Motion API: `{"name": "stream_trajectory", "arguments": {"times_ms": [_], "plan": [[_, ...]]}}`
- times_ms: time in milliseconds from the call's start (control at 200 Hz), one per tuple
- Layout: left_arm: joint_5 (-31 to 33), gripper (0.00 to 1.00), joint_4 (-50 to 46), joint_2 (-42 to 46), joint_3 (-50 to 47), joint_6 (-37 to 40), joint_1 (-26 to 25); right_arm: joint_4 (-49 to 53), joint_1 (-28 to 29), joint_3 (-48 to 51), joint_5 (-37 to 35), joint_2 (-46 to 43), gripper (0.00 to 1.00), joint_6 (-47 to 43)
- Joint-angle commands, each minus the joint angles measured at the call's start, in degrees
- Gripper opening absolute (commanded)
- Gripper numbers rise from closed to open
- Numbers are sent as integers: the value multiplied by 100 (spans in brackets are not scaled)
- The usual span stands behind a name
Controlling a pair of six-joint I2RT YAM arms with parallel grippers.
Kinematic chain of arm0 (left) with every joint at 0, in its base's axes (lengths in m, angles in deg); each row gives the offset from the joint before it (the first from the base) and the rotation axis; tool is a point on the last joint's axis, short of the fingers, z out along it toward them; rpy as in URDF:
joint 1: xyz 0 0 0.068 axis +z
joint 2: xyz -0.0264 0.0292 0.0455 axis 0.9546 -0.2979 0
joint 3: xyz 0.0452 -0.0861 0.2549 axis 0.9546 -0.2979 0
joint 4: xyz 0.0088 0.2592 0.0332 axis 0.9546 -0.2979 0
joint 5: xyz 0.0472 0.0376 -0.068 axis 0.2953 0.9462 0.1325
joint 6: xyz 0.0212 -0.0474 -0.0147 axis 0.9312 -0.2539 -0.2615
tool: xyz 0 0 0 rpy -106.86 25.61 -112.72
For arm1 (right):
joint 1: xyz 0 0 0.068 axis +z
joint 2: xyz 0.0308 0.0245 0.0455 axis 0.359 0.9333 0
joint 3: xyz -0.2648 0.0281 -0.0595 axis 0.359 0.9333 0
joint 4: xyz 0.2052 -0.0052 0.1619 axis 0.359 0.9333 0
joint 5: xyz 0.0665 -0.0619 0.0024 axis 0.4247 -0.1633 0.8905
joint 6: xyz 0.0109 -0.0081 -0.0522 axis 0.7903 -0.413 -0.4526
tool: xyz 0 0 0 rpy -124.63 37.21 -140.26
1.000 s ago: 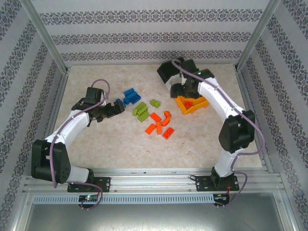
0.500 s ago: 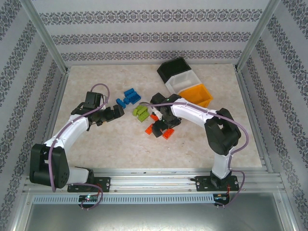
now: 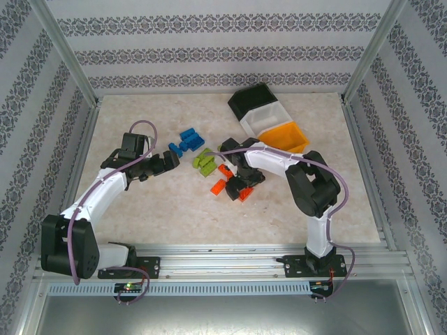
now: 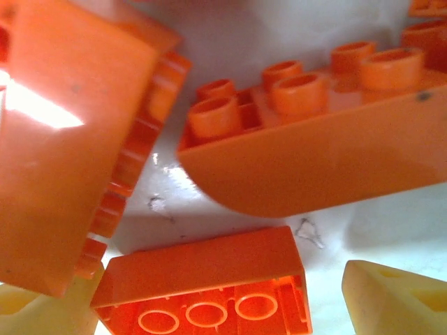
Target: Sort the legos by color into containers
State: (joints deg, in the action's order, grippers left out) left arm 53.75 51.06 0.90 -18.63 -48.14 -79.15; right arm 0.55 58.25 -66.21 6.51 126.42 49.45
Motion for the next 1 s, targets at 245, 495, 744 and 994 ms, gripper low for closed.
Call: {"name": "stream_trajectory", "arguments": {"times_ms": [245, 495, 744, 994], "plan": [[5, 100, 31, 47, -138, -299, -6, -37, -74, 123, -78, 182, 77, -116], [24, 100, 112, 37, -174, -431, -10, -115, -218, 310, -172, -116, 67, 47], [-32, 100, 260, -60, -144, -525, -10, -132, -506, 361, -302, -709, 60, 226], [-134, 100, 298, -261, 45, -486, -130, -53, -982, 150, -459, -1241, 58, 525]]}}
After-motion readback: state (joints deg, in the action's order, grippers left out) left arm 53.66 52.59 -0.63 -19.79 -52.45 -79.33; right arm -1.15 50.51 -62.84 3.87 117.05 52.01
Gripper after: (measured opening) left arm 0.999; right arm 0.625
